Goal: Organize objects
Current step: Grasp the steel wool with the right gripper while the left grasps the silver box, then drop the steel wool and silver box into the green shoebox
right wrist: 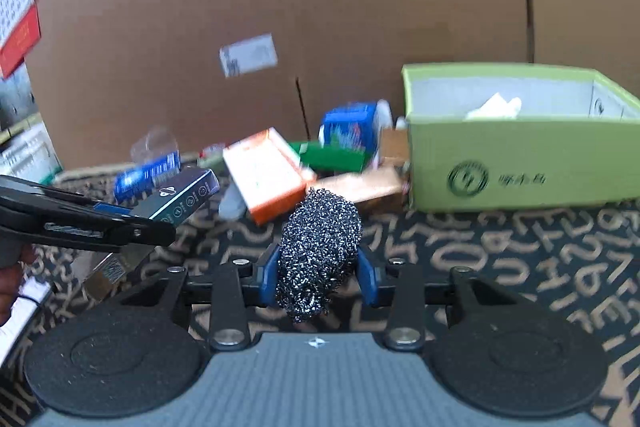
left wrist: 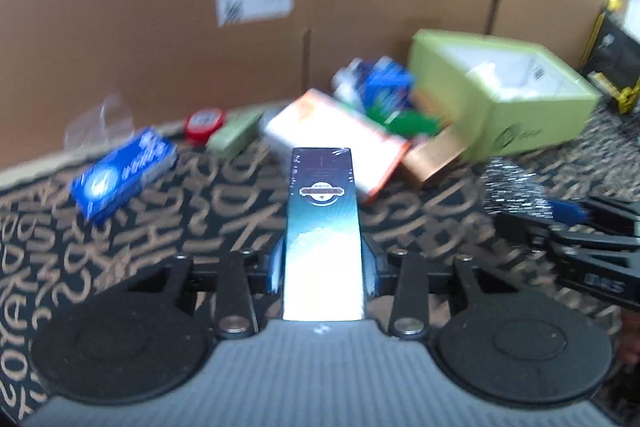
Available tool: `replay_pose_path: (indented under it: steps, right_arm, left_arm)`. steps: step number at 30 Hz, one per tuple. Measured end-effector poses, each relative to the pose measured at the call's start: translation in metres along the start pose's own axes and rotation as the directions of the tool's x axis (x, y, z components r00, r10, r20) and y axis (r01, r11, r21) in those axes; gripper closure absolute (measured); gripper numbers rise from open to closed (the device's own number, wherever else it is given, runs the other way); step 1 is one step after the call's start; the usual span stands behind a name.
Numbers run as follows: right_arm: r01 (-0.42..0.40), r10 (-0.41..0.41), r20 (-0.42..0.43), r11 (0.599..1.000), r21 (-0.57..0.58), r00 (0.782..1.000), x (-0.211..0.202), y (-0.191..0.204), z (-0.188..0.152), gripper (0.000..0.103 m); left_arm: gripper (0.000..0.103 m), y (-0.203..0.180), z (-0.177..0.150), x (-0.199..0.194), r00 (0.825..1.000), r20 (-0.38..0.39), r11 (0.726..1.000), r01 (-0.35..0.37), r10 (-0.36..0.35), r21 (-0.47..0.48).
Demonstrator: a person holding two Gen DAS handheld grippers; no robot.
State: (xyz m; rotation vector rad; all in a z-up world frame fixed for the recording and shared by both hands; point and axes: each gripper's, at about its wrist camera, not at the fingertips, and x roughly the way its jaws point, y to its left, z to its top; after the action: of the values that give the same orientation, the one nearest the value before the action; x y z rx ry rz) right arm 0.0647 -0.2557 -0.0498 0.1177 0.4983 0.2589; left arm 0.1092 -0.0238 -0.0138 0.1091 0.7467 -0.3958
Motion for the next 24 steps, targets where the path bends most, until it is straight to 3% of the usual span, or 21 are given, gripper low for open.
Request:
replay_pose_path:
  steps: [5,10,17,24]
  right_arm:
    - [0.039,-0.038,0.094,0.999,-0.011,0.995,-0.019,-0.025,0.025,0.059]
    - [0.155,-0.146,0.182,0.987,-0.034,0.972,-0.031,-0.057,0.054,0.059]
    - [0.317,-0.301,0.207,0.947,-0.049,0.931,-0.015,-0.111,0.088,0.059]
    - [0.441,-0.42,0.151,0.886,-0.143,0.895,0.026,-0.161,0.097,0.059]
  left_arm:
    - [0.065,-0.036,0.037,-0.021,0.991,0.109,0.994,0.073,-0.082,0.077]
    - [0.065,-0.08,0.08,-0.012,0.972,0.164,0.98,0.146,-0.168,0.136]
    - [0.065,-0.144,0.133,0.037,0.972,0.169,0.97,0.128,-0.164,0.206]
    - [0.065,-0.188,0.16,0.103,0.965,0.092,0.953,0.225,-0.247,0.202]
